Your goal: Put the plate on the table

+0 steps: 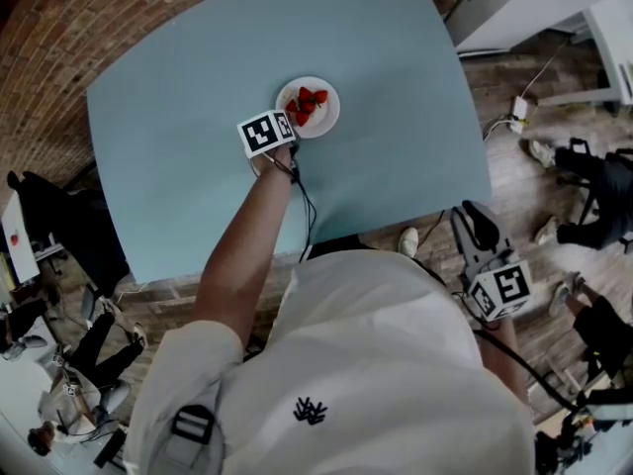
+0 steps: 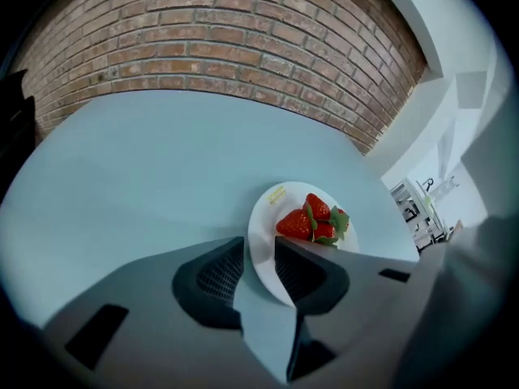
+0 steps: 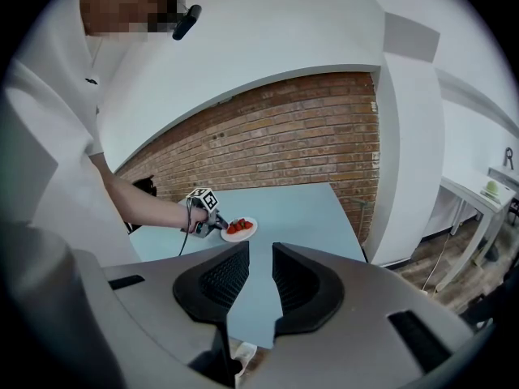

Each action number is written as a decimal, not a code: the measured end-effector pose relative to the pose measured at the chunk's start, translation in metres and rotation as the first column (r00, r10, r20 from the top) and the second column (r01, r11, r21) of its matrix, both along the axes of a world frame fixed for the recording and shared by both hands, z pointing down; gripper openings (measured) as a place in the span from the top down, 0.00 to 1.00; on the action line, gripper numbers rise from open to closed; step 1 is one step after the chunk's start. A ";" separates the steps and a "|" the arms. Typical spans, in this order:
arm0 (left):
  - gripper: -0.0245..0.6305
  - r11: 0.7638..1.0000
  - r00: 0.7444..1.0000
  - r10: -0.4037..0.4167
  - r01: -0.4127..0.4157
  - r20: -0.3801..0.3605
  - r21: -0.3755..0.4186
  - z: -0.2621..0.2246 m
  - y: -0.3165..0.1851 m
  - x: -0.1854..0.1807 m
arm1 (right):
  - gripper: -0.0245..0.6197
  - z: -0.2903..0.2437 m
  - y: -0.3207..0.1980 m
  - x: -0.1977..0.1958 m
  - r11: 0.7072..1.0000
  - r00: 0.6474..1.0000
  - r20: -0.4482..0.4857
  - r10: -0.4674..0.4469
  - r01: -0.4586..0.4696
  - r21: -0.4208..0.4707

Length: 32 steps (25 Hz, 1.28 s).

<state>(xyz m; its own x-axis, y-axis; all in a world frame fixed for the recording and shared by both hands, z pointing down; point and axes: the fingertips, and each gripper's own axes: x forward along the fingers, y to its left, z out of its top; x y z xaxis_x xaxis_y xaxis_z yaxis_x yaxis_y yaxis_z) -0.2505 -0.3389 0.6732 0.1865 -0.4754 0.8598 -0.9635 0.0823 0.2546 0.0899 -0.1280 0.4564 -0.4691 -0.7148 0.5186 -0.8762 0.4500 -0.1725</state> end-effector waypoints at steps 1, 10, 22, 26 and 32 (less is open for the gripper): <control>0.78 1.000 1.000 -0.008 0.008 -0.008 0.003 0.000 0.001 0.000 | 0.82 0.000 0.001 0.001 1.000 1.000 -0.001 -0.001 0.001 0.000; 0.78 0.999 0.999 -0.018 0.020 -0.041 0.036 -0.006 0.007 -0.002 | 0.82 -0.004 0.007 0.002 1.000 1.000 -0.016 -0.024 0.025 0.005; 0.78 0.989 0.991 -0.056 0.073 -0.122 0.132 -0.033 0.042 -0.005 | 0.82 -0.006 0.030 0.012 0.997 0.997 -0.027 -0.079 0.080 0.024; 0.78 0.979 0.988 -0.069 0.094 -0.140 0.181 -0.055 0.074 -0.001 | 0.82 -0.009 0.035 0.016 0.990 0.991 -0.024 -0.131 0.132 0.052; 0.78 0.935 0.964 -0.013 0.105 -0.264 0.339 -0.113 0.131 0.027 | 0.82 -0.007 0.039 0.015 0.963 0.967 0.001 -0.254 0.252 0.094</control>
